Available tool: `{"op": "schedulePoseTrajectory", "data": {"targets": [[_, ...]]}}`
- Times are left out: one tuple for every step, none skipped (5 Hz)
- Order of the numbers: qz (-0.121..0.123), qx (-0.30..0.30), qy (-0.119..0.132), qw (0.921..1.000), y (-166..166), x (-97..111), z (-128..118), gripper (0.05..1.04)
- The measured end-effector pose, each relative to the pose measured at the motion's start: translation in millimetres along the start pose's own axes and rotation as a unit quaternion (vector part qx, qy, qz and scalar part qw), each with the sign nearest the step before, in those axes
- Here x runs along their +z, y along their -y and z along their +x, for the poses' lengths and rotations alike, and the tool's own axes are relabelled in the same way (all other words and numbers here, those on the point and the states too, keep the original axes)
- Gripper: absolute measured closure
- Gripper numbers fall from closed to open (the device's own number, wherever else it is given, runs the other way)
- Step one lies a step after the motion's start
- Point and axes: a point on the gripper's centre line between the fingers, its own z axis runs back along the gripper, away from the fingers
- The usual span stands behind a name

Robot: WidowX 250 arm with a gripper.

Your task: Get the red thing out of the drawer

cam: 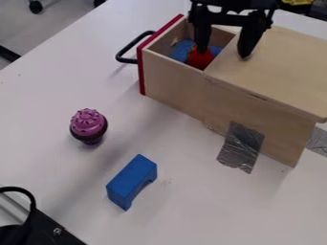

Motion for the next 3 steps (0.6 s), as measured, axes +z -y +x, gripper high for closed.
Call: {"op": "schedulePoseTrajectory", "data": {"targets": [[0.001,0.022,0.010,0.9997,-19,-2,2,0.086],[0.006,0.051,0.012,0.9986,-32,-5,8,0.086],[0.003,0.070,0.022,0.9973,-33,-5,13,0.086]]}}
